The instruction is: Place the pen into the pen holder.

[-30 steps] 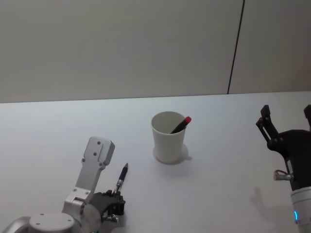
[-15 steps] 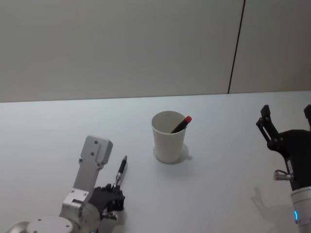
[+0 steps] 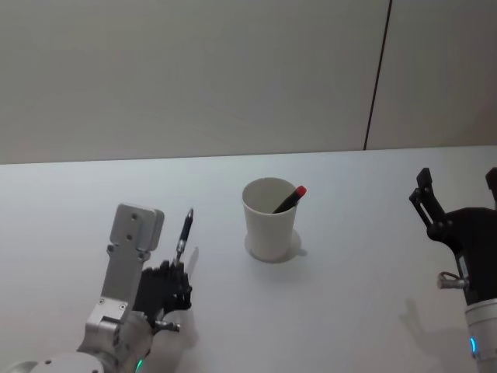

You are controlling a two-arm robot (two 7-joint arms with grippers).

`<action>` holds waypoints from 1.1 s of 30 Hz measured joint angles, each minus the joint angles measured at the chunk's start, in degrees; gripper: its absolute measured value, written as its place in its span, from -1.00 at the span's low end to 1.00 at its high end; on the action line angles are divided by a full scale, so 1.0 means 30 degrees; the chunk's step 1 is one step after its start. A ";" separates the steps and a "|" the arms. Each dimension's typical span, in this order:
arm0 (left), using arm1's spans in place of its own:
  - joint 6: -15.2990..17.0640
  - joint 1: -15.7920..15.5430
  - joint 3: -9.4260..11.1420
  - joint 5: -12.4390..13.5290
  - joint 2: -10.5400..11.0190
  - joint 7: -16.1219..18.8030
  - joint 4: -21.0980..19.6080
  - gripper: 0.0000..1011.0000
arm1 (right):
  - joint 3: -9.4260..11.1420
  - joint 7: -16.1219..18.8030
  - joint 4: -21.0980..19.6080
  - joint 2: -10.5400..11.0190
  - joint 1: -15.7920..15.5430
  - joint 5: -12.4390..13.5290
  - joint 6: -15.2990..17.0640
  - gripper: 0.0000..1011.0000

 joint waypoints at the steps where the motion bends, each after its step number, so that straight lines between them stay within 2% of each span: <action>1: -0.0225 0.0025 -0.0016 0.0060 0.0014 -0.0020 -0.0012 -0.66 | 0.0000 0.0000 0.0000 -0.0001 -0.0001 0.0000 0.0000 0.98; 6: -0.1620 0.0128 -0.0101 0.0403 0.0075 -0.0221 -0.0032 -0.66 | 0.0001 0.0000 0.0001 -0.0001 -0.0001 0.0000 0.0001 0.98; 12: -0.4005 0.0179 -0.0262 0.0828 0.0125 -0.0759 0.0168 -0.66 | 0.0001 0.0000 0.0001 -0.0001 -0.0001 0.0000 0.0000 0.98; 19: -0.6168 0.0074 -0.0402 0.1098 0.0099 -0.1555 0.0652 -0.66 | 0.0001 0.0000 0.0001 -0.0001 -0.0001 -0.0001 0.0001 0.98; 25: -0.8783 -0.0276 -0.0551 0.1373 -0.0055 -0.2704 0.1481 -0.65 | 0.0022 0.0115 0.0006 0.0001 0.0009 0.0044 0.0001 0.98; 28: -0.9619 -0.0438 -0.0586 0.1449 -0.0130 -0.3110 0.1791 -0.66 | 0.0042 0.0300 0.0013 0.0014 0.0020 0.0156 -0.0007 0.98; 29: -1.0257 -0.0576 -0.0612 0.1508 -0.0201 -0.3439 0.2066 -0.65 | 0.0063 0.0487 0.0021 0.0043 0.0036 0.0259 -0.0012 0.98; 33: -1.1671 -0.0930 -0.0651 0.1616 -0.0394 -0.4203 0.2741 -0.65 | 0.0131 0.1109 0.0050 0.0122 0.0107 0.0698 -0.0013 0.98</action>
